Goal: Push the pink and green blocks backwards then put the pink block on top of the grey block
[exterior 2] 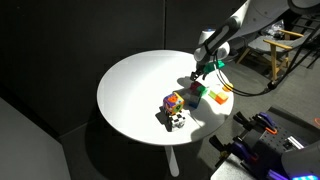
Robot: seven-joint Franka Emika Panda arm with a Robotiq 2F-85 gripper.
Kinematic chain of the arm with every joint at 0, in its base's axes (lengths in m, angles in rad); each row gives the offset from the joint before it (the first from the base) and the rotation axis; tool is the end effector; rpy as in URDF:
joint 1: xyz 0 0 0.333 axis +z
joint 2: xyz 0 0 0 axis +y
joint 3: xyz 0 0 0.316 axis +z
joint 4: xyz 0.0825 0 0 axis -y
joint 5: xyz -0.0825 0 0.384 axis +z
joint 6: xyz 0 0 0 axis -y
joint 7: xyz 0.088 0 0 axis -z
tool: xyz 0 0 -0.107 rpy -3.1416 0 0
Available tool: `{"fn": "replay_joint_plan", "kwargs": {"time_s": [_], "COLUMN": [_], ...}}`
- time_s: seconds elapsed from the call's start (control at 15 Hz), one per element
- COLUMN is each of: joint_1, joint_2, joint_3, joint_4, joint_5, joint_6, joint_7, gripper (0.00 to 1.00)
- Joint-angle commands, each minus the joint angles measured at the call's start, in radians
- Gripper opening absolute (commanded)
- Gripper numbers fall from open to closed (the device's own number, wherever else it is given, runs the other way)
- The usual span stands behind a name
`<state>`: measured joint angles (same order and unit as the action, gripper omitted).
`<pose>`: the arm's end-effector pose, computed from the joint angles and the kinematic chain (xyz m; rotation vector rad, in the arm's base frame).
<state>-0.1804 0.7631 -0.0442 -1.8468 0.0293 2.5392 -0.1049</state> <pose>0.6086 -0.1388 0.1027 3.1291 -0.2088 -0.1118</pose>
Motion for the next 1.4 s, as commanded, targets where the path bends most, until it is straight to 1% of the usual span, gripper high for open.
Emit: {"fn": "replay_joint_plan", "kwargs": {"time_s": [0.0,0.2,0.27,0.33,0.4,0.47,0.6,0.67,0.73,0.93,1.33], "joint_1": [0.016,0.021,0.021,0.022,0.024,0.028,0.037,0.042,0.046,0.057,0.069], "joint_2": [0.046,0.068,0.074,0.079,0.083,0.084,0.071,0.062,0.05,0.027,-0.039], "joint_3": [-0.011,-0.013,-0.012,-0.014,-0.016,-0.021,-0.029,-0.032,-0.035,-0.041,-0.04], "joint_4": [0.068,0.091,0.098,0.103,0.107,0.108,0.092,0.082,0.068,0.045,-0.011], "joint_5": [-0.014,-0.015,-0.013,-0.014,-0.015,-0.019,-0.025,-0.026,-0.028,-0.033,-0.047], "joint_6": [-0.043,-0.052,-0.056,-0.06,-0.062,-0.063,-0.056,-0.052,-0.049,-0.049,-0.037], "joint_7": [0.008,0.009,0.009,0.009,0.011,0.015,0.021,0.022,0.023,0.023,0.014], "gripper": [1.0,1.0,0.75,0.72,0.66,0.56,0.4,0.34,0.32,0.3,0.3]}}
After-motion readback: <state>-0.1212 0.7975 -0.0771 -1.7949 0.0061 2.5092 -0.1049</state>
